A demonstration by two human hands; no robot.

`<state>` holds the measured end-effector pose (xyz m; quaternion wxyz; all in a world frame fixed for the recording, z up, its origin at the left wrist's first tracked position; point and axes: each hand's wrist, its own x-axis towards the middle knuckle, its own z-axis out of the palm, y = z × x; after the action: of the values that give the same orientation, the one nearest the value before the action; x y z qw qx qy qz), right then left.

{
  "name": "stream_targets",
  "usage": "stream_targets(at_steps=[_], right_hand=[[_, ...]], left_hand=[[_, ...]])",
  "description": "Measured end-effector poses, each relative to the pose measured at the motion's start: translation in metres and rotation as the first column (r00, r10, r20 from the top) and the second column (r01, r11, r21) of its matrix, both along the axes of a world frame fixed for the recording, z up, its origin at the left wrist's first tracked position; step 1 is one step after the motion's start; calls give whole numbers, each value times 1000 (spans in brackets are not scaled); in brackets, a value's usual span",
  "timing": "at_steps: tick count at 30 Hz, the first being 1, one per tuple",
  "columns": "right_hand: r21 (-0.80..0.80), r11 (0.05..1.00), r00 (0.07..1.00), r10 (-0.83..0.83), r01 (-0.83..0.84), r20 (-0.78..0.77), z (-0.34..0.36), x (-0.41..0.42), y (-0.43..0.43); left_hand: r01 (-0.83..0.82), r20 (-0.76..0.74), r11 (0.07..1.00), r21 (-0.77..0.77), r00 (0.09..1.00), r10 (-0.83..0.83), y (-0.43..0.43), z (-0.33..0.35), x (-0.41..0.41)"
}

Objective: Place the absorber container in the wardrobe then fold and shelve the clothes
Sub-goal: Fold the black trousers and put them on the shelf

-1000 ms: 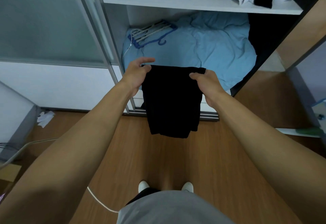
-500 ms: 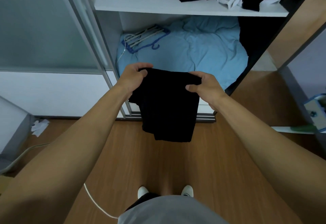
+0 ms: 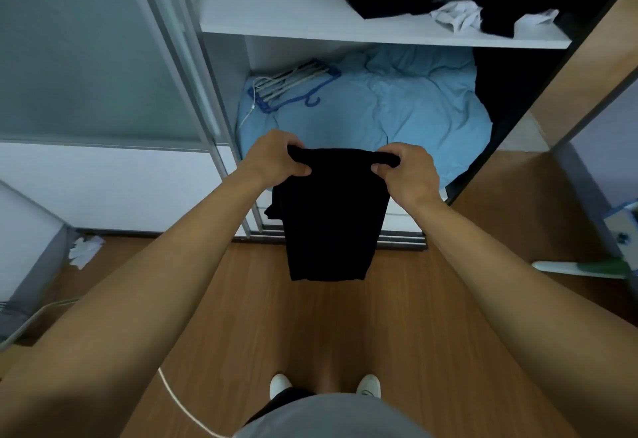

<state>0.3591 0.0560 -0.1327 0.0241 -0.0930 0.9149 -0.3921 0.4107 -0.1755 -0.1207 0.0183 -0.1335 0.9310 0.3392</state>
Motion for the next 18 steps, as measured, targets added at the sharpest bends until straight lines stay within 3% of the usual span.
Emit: stream_targets(at_steps=[3,5,8,10,14,16,18], right_hand=[[-43,999,996,3,-7,-87,-1,-2,1],[-130,988,991,74,-89,-115,2,-2,1],[-189,956,972,209,-226,-103,13,-3,1],[-294,928,974,218,-228,-67,23,-4,-1],[-604,779,985,152,-169,-81,37,-3,11],[-592,796,985,174,-128,21,26,2,18],[-453,887,971,178,-88,159,8,6,20]], left_hand=[[-27,-58,972,-233,998,14,-3,5,1],[40,-72,954,-298,995,-65,-4,13,1],[258,72,898,-358,966,-249,6,27,-2],[293,91,833,-470,954,-284,14,37,-6],[214,-85,878,-428,958,-275,21,65,-13],[210,-168,894,-396,940,-296,24,79,-16],[200,-241,896,-397,919,-312,27,89,-20]])
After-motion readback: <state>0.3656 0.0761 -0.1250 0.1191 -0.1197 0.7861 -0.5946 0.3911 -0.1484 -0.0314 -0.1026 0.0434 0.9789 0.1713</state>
